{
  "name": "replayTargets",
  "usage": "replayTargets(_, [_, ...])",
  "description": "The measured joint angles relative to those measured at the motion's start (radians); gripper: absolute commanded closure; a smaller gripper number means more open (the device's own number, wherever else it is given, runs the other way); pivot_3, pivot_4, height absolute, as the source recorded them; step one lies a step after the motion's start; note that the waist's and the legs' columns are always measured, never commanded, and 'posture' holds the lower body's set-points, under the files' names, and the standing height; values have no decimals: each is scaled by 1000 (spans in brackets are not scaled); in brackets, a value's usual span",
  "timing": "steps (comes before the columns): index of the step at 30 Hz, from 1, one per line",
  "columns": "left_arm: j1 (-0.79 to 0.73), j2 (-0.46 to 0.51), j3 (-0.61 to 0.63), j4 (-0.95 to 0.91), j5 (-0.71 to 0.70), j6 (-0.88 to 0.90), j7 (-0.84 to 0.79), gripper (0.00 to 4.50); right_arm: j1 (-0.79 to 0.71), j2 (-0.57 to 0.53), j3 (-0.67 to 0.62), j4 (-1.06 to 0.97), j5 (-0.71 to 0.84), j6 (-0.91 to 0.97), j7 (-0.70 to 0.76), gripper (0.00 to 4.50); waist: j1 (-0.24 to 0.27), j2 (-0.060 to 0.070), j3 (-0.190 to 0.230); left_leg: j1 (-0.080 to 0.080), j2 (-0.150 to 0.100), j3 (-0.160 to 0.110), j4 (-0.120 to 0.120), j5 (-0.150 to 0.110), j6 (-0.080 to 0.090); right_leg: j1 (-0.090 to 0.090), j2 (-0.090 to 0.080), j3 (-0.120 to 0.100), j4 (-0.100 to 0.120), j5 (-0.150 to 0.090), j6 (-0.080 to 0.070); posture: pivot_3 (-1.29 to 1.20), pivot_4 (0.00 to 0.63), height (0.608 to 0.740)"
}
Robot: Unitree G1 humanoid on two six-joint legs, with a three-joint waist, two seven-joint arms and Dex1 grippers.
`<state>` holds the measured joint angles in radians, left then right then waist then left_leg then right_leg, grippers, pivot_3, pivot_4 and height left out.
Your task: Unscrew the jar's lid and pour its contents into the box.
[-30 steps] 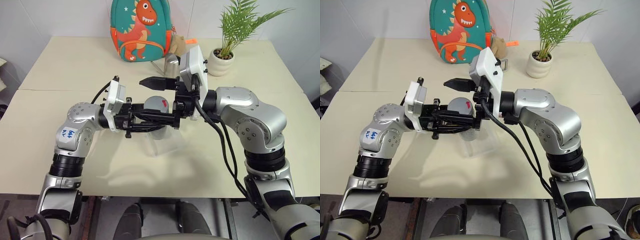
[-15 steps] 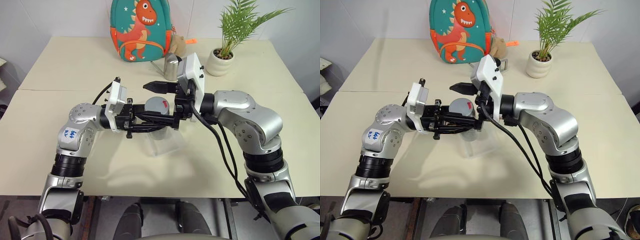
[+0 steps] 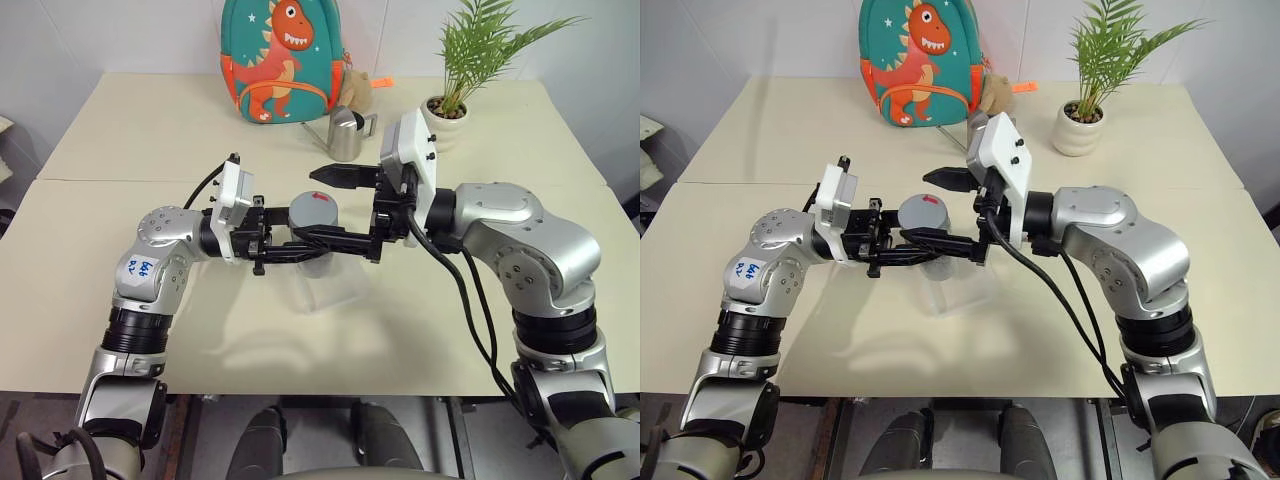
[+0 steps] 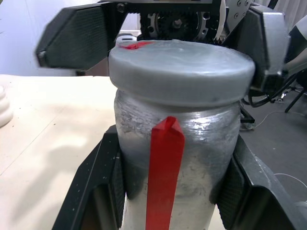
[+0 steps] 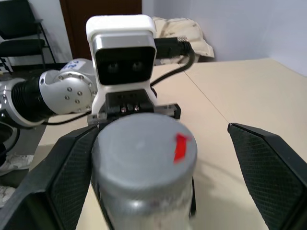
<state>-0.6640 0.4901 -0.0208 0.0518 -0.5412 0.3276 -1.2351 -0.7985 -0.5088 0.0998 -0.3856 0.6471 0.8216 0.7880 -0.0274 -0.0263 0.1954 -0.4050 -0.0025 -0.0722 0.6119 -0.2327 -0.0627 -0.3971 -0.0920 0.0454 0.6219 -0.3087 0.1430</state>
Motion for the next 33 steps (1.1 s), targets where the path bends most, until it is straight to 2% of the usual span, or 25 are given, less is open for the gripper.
replayTargets(22, [-18,1,2,2,1,-1,-20,2535,80,-148,-139,-95,92,116,-59,27,2,0,0,0,0,0,0,0,0,0,0,0,-1,0,0,0,150,740])
replayTargets(33, [-18,1,-4,0,1,1,-40,2535,58,-104,-173,-124,214,136,-78,27,1,0,0,0,0,0,0,0,0,0,0,0,0,0,0,0,150,740])
